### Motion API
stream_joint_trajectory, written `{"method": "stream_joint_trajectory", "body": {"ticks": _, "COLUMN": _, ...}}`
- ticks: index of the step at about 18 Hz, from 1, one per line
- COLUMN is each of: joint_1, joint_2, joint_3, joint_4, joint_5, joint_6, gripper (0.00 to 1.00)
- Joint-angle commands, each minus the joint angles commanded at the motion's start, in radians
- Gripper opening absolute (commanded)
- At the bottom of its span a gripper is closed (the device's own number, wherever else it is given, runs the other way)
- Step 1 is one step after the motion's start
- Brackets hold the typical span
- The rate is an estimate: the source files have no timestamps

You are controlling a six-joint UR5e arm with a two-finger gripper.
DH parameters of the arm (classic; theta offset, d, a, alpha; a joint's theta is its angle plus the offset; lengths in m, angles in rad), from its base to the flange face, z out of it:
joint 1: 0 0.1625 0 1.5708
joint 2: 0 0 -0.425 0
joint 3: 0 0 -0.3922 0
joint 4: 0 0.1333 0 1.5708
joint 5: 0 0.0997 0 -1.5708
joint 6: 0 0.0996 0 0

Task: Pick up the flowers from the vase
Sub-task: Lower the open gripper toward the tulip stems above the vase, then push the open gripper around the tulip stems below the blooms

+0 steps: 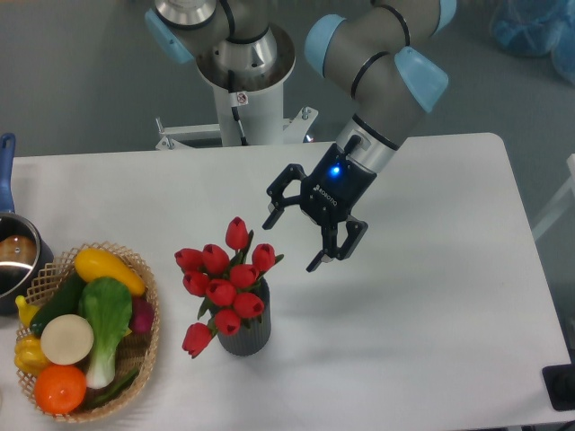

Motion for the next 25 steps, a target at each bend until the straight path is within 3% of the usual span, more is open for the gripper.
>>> {"method": "stream_joint_trajectory", "body": {"ticks": 6, "joint_1": 0.011, "joint_2": -0.005, "joint_3": -0.078, "joint_4": 0.101, "joint_5": -0.155, "joint_6": 0.031, "gripper": 1.00}}
{"method": "stream_joint_trajectory", "body": {"ticks": 17, "joint_1": 0.000, "joint_2": -0.021, "joint_3": -0.092, "joint_4": 0.106, "joint_5": -0.166, "joint_6": 0.029, "gripper": 1.00}}
{"method": "stream_joint_trajectory", "body": {"ticks": 25, "joint_1": -0.026, "joint_2": -0.081, "joint_3": -0.042, "joint_4": 0.111, "joint_5": -0.183, "joint_6": 0.026, "gripper": 1.00}}
